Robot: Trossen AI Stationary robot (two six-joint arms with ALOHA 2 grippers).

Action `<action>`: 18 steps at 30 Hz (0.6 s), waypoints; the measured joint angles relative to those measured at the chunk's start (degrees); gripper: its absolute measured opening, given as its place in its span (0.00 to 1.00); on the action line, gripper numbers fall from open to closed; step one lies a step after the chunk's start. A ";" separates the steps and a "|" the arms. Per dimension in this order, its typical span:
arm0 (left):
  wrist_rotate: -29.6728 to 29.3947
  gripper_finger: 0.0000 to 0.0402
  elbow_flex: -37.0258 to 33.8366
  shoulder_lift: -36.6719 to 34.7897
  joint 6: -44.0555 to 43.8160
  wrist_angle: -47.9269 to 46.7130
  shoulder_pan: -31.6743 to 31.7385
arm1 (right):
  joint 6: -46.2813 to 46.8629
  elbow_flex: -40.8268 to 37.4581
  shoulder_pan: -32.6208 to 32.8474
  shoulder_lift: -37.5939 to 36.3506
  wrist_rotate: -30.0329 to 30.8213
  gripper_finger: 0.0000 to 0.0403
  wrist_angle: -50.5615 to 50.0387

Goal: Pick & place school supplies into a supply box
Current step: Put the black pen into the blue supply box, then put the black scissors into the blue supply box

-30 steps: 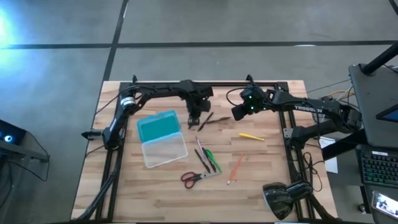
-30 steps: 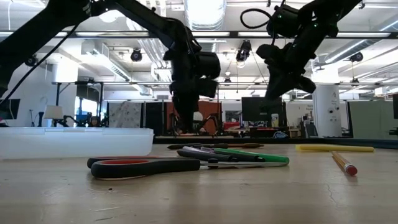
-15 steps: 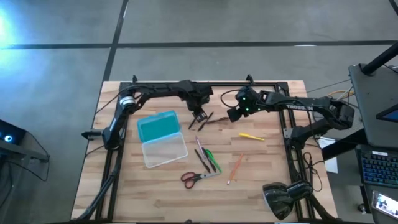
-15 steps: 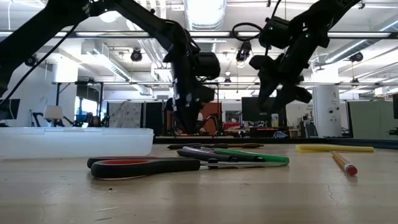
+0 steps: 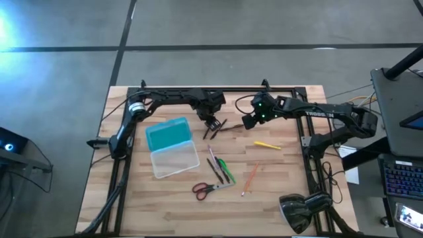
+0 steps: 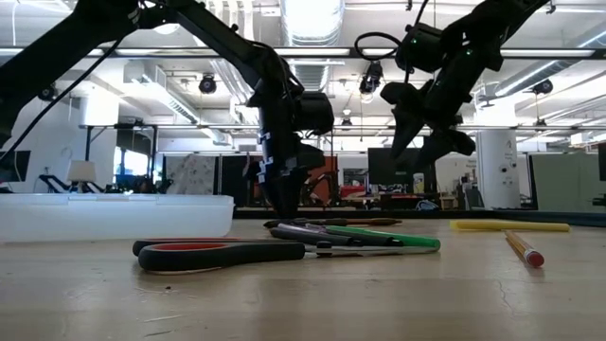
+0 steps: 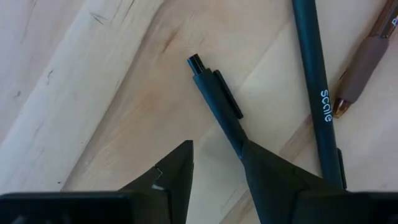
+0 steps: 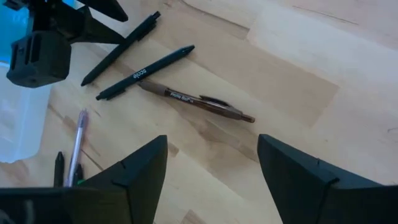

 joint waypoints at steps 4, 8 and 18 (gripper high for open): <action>0.38 0.31 -0.10 -0.31 -0.43 -0.03 0.37 | -0.02 0.00 0.00 -0.02 0.00 0.59 -0.33; 0.40 0.31 0.62 -0.84 -1.20 -0.77 0.66 | -0.07 0.00 0.00 -0.02 0.02 0.60 -0.67; 3.85 0.31 2.92 -3.08 3.63 -2.47 -0.70 | -1.30 0.00 0.00 -0.02 -0.55 0.60 -1.30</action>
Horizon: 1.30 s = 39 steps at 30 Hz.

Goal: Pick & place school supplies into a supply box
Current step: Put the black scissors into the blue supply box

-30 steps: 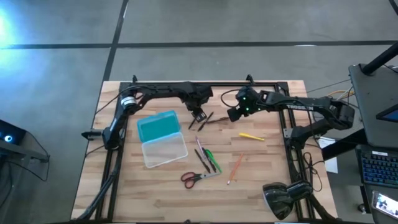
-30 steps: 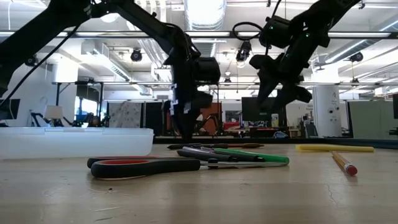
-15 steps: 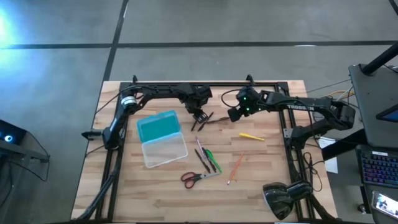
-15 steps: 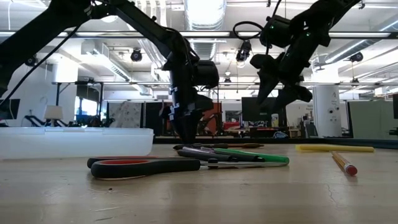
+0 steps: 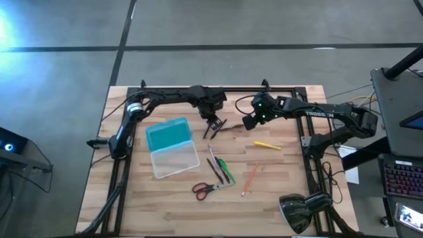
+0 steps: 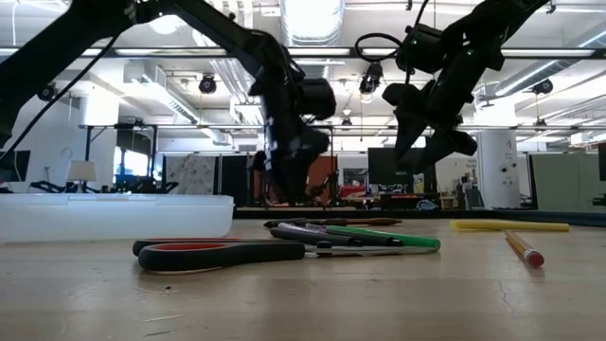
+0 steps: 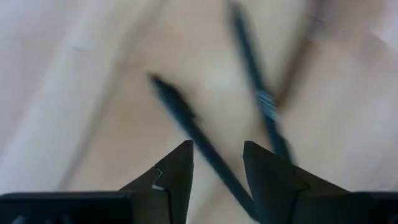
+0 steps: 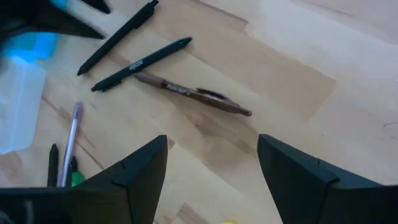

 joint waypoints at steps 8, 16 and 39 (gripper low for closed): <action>-2.65 0.31 -2.40 -4.85 4.70 -3.14 -4.34 | -6.13 0.00 0.02 -0.26 -4.10 0.58 -0.02; -16.43 0.31 -10.82 -17.53 -5.54 -1.72 -14.76 | -11.02 0.00 2.64 -0.26 -4.19 0.59 0.00; -31.63 0.31 -39.98 -30.37 -35.38 29.90 -53.98 | 18.11 0.00 32.84 -0.26 8.60 0.59 -0.29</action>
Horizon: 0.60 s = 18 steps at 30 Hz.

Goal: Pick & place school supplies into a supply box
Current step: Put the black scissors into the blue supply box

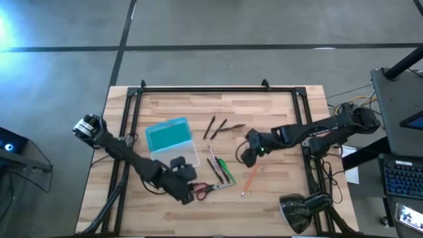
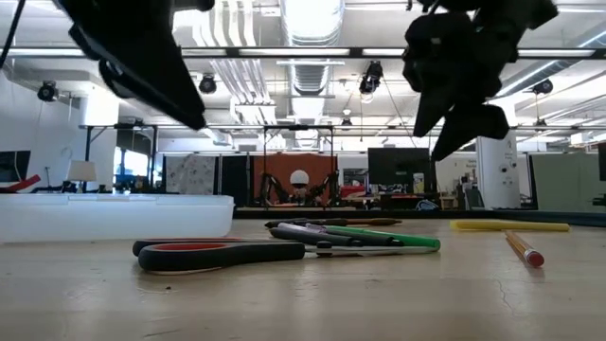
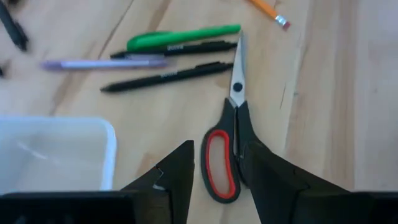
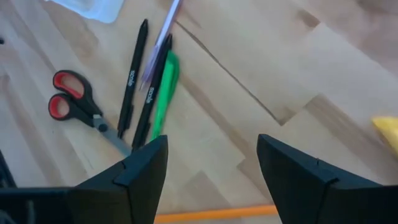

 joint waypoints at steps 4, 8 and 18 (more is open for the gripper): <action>2.18 0.31 -0.02 2.84 -2.95 -0.02 -0.16 | 3.80 0.00 2.41 0.00 3.60 0.59 -1.78; 6.26 0.31 1.45 5.69 -2.85 1.31 -0.10 | 6.04 0.00 3.57 0.00 3.98 0.59 -3.78; 7.96 0.33 5.38 12.09 -1.87 1.87 -0.58 | 4.61 0.00 4.54 0.00 3.88 0.59 -4.95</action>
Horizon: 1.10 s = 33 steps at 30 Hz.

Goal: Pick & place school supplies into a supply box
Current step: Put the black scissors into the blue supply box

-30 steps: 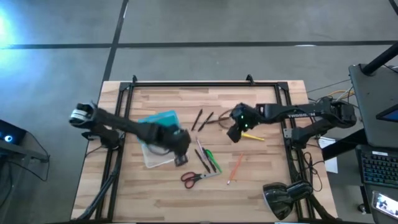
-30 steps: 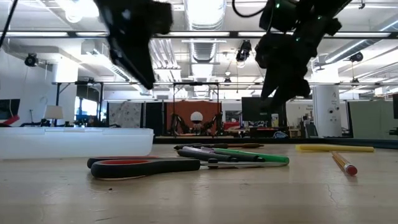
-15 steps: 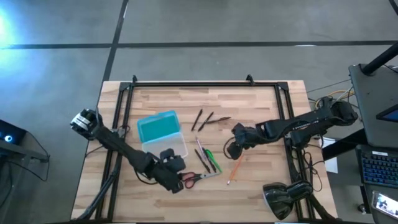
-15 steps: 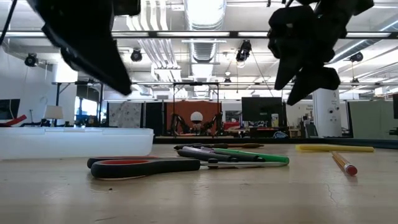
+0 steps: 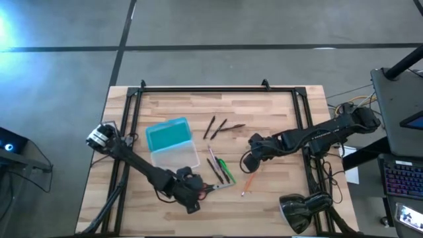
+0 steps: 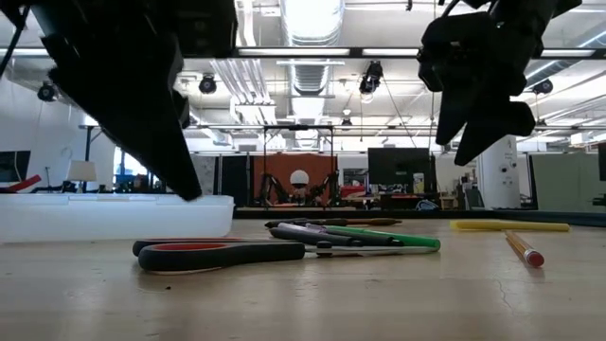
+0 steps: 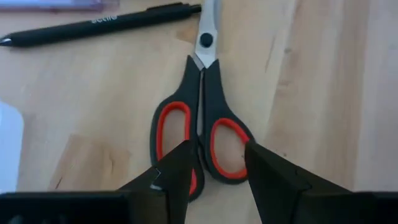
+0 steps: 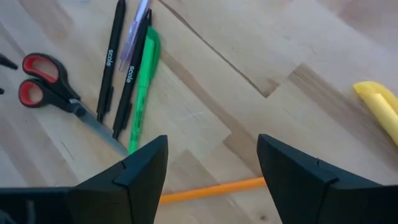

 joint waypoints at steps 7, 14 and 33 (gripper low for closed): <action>0.30 0.41 1.16 2.39 -0.65 0.16 0.24 | -4.08 0.00 0.00 0.00 -0.50 0.59 -2.80; 0.77 0.43 0.96 4.09 -1.50 0.11 1.28 | -7.09 0.00 0.00 0.00 -0.64 0.59 -3.91; 4.81 0.17 1.09 8.99 5.01 -0.85 3.19 | -11.48 0.00 0.00 0.00 -1.68 0.59 -5.10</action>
